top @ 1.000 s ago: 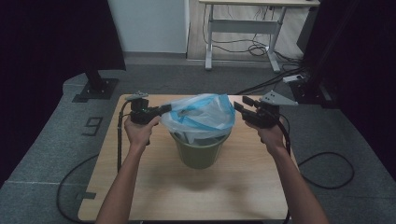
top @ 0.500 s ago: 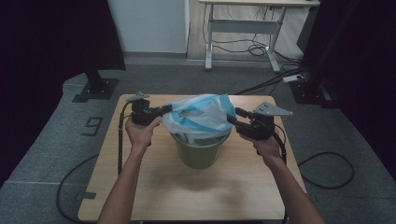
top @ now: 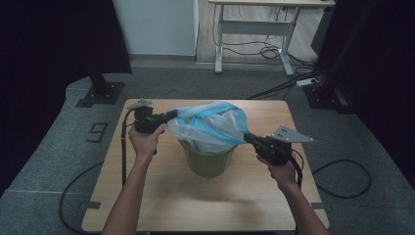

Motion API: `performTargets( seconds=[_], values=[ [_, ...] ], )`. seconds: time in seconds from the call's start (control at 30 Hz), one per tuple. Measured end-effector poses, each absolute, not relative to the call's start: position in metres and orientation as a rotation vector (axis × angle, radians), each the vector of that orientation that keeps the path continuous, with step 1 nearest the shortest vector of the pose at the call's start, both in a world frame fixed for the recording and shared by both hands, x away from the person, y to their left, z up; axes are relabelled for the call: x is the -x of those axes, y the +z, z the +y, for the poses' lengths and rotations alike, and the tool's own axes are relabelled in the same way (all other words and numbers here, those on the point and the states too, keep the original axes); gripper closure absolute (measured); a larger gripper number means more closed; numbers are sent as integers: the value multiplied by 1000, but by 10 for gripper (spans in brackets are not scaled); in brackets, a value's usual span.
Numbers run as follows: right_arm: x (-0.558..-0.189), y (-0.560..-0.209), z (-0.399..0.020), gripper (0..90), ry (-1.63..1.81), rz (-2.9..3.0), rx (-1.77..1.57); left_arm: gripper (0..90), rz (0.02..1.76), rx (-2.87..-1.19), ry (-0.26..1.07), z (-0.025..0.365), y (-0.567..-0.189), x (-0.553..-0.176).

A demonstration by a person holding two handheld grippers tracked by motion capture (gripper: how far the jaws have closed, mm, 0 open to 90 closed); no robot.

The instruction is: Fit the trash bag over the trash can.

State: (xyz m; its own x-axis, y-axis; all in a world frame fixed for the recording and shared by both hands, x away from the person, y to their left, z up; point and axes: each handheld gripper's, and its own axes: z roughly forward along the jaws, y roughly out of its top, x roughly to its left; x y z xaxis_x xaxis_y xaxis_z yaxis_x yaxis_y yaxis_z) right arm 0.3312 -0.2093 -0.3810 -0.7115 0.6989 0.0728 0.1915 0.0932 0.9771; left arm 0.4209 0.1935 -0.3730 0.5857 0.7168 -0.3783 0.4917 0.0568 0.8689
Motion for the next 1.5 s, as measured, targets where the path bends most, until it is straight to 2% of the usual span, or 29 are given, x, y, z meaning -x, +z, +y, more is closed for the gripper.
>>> performTargets(
  seconds=[0.23,0.43,0.67,1.0,1.37,1.4,1.47,1.5],
  values=[
    [-293,-418,-215,886,1695,1957,-919,895,1041,-1581,215,202,-379,-413],
    [-271,-447,-204,886,1692,2037,-907,895,1018,-1597,213,204,-382,-400],
    [-279,-469,-190,886,1646,2117,-933,895,1035,-1603,214,214,-392,-389],
    [-299,-485,-181,886,1596,2163,-993,895,1081,-1617,190,220,-408,-396],
    [-313,-494,-194,881,1553,2121,-1074,893,1094,-1641,174,214,-412,-401],
    [-313,-493,-195,837,1549,2119,-1070,893,1095,-1641,177,214,-412,-401],
    [-309,-490,-198,676,1529,2111,-1031,894,1093,-1641,181,215,-411,-400],
    [-306,-487,-200,638,1530,2097,-1006,893,1092,-1641,184,216,-410,-400]
  ],
)
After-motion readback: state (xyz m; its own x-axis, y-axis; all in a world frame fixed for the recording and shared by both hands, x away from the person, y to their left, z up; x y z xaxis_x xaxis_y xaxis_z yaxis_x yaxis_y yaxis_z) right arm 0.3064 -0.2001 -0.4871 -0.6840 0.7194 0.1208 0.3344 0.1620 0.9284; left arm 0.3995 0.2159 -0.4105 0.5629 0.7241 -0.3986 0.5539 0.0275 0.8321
